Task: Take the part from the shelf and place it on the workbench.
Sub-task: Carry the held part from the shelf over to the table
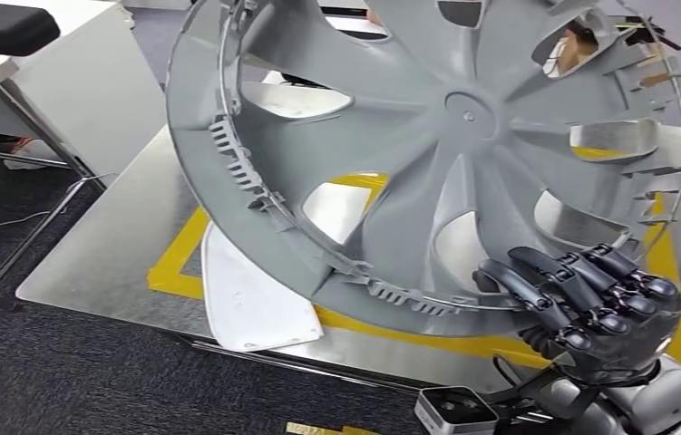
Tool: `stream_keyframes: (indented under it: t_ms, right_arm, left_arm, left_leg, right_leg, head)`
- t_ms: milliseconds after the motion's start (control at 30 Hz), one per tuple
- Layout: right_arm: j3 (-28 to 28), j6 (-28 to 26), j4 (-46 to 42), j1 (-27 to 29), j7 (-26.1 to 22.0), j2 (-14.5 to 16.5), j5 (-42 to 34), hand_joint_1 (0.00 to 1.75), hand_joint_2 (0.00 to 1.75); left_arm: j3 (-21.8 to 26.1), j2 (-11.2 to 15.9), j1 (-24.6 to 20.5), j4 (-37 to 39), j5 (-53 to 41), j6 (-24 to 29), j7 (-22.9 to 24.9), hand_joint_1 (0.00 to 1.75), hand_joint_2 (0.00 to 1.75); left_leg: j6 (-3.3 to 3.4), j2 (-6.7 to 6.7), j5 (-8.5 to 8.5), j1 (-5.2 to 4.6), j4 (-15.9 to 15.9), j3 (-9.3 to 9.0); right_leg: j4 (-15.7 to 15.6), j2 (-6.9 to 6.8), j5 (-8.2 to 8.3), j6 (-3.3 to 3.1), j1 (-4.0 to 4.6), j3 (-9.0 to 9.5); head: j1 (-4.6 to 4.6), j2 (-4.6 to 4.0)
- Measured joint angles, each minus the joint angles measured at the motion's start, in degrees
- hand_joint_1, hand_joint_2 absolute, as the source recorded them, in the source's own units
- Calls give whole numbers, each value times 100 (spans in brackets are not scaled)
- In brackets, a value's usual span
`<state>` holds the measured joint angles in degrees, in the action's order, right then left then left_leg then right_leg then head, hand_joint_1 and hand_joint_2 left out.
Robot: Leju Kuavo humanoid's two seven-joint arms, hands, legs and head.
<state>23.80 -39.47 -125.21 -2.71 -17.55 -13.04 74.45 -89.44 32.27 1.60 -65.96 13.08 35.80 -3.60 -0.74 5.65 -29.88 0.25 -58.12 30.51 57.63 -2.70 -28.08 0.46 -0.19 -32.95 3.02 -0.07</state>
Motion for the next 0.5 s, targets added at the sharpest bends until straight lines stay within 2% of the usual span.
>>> stream_keyframes:
  t_ms: [33,67,100,133,167,200,233,300,333,367,400,500]
  right_arm:
    - [10,0,1,-12,36,-5,0,175,175]
    - [28,0,1,-24,73,-9,-1,175,175]
    - [45,0,2,-36,110,-13,-4,175,175]
    - [61,0,2,-43,135,-16,-5,175,175]
    - [74,0,3,-46,152,-20,-3,175,175]
    - [83,0,4,-46,160,-23,2,175,175]
    - [92,0,5,-46,164,-28,16,175,175]
    - [107,0,6,-51,188,-36,61,175,175]
    - [109,0,6,-59,210,-37,92,175,175]
    - [110,0,6,-68,235,-38,120,175,175]
    - [110,0,6,-74,258,-40,146,175,175]
    - [111,0,6,-80,287,-55,190,175,175]
  left_arm:
    - [-1,0,-2,-2,-3,2,1,0,0]
    - [-1,1,1,-4,-5,3,4,0,0]
    - [-2,2,6,-6,-8,4,8,0,0]
    - [-3,3,11,-7,-9,4,14,0,0]
    - [-3,4,13,-7,-9,4,19,0,0]
    - [-3,5,13,-7,-9,3,22,0,0]
    - [-2,5,12,-7,-10,2,24,0,0]
    - [-2,7,9,-7,-17,-2,27,0,0]
    - [-2,7,8,-8,-22,-3,30,0,0]
    - [-1,7,7,-8,-26,-4,34,0,0]
    - [-1,5,7,-9,-30,-4,38,0,0]
    - [-1,-1,10,-9,-33,-4,46,0,0]
  left_leg:
    - [-25,-154,-136,17,-190,72]
    - [-44,-336,-322,31,-509,209]
    - [-51,-450,-516,36,-918,396]
    - [-54,-498,-664,35,-1309,585]
    - [-50,-515,-711,34,-1562,720]
    - [-38,-520,-641,33,-1606,763]
    - [-18,-522,-460,32,-1412,700]
    - [43,-551,-16,22,-651,392]
    - [67,-570,121,16,-305,254]
    - [75,-586,186,13,-85,175]
    - [64,-597,185,10,4,151]
    - [30,-596,193,1,33,166]
  right_leg:
    - [-10,50,15,-39,-12,2]
    - [-13,94,25,-68,-20,4]
    - [-12,142,28,-85,-18,3]
    - [-11,190,29,-94,-12,4]
    - [-10,234,28,-97,-5,8]
    - [-9,274,27,-98,3,14]
    - [-7,309,25,-99,10,24]
    - [-2,365,20,-94,24,42]
    - [9,389,17,-83,35,35]
    - [24,405,12,-70,46,17]
    - [37,415,8,-73,57,-5]
    - [41,411,12,-87,49,-30]
  head:
    - [-10,0]
    - [-22,0]
    - [-32,0]
    - [-36,0]
    - [-37,0]
    - [-37,0]
    - [-37,0]
    - [-36,0]
    - [-34,0]
    - [-32,0]
    - [-30,0]
    - [-27,0]
